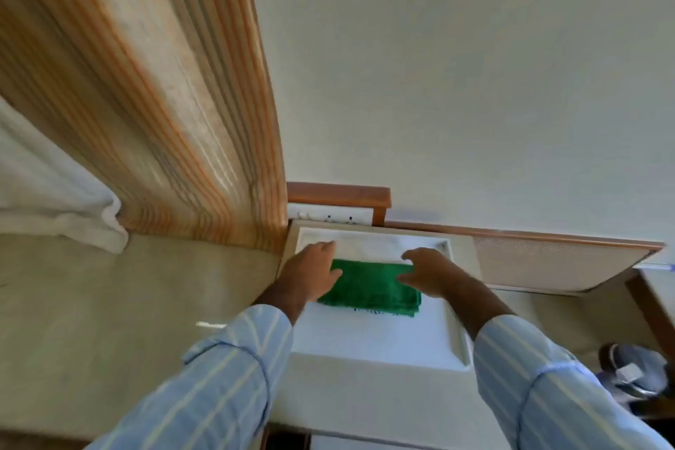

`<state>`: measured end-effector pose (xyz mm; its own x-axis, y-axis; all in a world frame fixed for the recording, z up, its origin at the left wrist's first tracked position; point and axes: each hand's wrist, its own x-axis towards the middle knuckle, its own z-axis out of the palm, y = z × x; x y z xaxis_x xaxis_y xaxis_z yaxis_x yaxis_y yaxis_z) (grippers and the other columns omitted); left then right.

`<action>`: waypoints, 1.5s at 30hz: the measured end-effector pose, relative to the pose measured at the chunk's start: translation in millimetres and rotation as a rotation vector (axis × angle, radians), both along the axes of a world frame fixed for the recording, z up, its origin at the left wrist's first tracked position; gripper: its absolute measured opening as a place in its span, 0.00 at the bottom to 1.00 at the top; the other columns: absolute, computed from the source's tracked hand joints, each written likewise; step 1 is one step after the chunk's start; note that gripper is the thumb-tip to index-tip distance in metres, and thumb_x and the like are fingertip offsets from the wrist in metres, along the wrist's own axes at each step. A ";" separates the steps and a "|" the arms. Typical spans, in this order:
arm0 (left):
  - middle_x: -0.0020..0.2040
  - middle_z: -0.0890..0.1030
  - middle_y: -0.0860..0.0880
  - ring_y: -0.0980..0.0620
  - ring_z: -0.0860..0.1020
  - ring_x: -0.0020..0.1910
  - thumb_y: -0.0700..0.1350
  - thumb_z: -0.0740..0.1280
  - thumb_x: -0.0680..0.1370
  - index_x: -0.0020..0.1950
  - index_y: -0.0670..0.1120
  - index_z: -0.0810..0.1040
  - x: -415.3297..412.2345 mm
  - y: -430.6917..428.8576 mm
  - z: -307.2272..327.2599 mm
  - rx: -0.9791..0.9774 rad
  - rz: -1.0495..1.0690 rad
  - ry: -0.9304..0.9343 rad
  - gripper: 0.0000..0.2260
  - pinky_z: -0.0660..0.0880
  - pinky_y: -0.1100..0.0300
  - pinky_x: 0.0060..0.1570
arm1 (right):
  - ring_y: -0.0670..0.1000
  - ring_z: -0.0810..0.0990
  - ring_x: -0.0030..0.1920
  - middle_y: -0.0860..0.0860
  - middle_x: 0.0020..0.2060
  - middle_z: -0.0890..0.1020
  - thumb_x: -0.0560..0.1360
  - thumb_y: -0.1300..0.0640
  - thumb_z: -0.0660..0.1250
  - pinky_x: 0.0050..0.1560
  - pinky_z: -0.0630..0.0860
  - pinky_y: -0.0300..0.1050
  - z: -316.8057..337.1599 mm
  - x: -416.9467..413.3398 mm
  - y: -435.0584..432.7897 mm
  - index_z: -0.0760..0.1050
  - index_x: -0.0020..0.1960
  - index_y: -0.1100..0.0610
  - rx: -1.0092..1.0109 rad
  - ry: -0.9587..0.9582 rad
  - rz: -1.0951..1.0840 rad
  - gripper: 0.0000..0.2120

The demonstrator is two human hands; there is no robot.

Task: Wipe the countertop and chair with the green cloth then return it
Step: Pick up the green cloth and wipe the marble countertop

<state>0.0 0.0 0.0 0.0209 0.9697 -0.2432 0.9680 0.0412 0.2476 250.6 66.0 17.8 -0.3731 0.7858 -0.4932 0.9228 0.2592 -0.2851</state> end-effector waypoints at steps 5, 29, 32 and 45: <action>0.71 0.71 0.43 0.42 0.69 0.69 0.52 0.66 0.80 0.76 0.43 0.65 11.5 -9.0 -27.1 0.050 0.085 -0.015 0.27 0.71 0.48 0.65 | 0.59 0.79 0.66 0.58 0.67 0.78 0.76 0.51 0.76 0.67 0.80 0.56 -24.9 8.1 -6.5 0.72 0.76 0.57 0.071 0.010 -0.086 0.31; 0.55 0.83 0.36 0.45 0.83 0.44 0.34 0.73 0.75 0.61 0.33 0.78 -249.7 -147.0 54.6 0.443 1.084 -1.299 0.16 0.82 0.56 0.42 | 0.52 0.91 0.45 0.58 0.51 0.89 0.76 0.68 0.75 0.44 0.88 0.44 59.4 -288.0 -22.8 0.83 0.58 0.59 -0.490 0.825 -0.244 0.12; 0.54 0.83 0.37 0.48 0.83 0.43 0.34 0.73 0.75 0.62 0.33 0.77 -325.4 -185.1 54.8 0.510 1.115 -1.294 0.16 0.83 0.58 0.40 | 0.50 0.90 0.38 0.57 0.47 0.88 0.77 0.68 0.75 0.37 0.87 0.40 53.2 -374.4 -52.4 0.82 0.56 0.58 -0.520 0.827 -0.239 0.10; 0.48 0.84 0.43 0.46 0.84 0.45 0.44 0.76 0.73 0.55 0.47 0.80 -613.4 -355.8 -68.0 0.471 1.471 -0.835 0.12 0.83 0.52 0.42 | 0.60 0.90 0.46 0.65 0.49 0.88 0.67 0.66 0.84 0.48 0.88 0.52 -63.7 -698.4 -201.1 0.82 0.44 0.63 -0.580 0.650 -0.238 0.12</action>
